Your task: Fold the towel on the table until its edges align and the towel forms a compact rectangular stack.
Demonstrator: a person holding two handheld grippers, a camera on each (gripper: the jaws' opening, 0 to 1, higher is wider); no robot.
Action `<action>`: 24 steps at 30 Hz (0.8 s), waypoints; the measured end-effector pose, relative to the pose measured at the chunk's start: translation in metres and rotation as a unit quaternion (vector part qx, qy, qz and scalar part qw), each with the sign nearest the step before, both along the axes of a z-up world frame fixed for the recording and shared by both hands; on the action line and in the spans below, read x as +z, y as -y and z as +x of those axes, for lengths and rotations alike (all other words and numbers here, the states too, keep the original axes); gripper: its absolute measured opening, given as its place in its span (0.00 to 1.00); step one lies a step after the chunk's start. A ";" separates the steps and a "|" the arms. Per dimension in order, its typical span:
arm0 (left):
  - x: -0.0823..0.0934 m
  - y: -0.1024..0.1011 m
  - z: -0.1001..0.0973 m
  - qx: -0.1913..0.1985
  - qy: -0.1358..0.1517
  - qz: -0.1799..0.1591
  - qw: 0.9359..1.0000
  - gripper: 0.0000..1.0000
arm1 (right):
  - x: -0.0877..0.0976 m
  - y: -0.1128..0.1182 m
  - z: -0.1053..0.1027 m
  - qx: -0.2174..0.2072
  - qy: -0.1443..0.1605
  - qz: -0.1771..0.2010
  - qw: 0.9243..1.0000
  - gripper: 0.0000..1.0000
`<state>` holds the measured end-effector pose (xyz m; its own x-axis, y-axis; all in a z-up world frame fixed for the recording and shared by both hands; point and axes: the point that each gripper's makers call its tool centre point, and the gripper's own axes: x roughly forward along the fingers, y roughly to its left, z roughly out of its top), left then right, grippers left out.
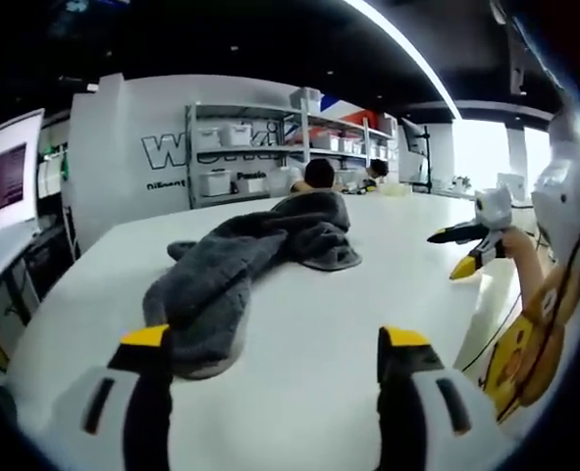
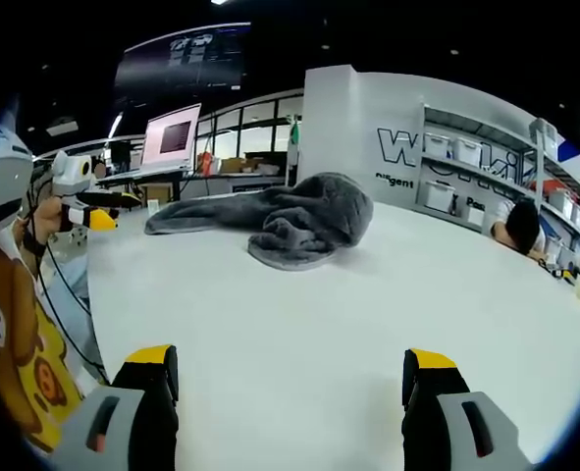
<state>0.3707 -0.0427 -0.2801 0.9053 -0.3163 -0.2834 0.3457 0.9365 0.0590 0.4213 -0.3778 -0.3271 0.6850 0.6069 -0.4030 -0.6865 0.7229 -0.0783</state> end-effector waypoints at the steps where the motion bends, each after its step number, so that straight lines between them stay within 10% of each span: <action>1: -0.001 0.000 0.000 0.001 -0.002 0.001 1.000 0.92 | 0.000 0.000 0.000 0.001 0.000 0.000 1.000 0.99; 24: -0.003 -0.002 -0.002 0.009 -0.004 0.002 1.000 0.99 | -0.003 0.001 0.000 0.001 -0.004 0.002 1.000 0.99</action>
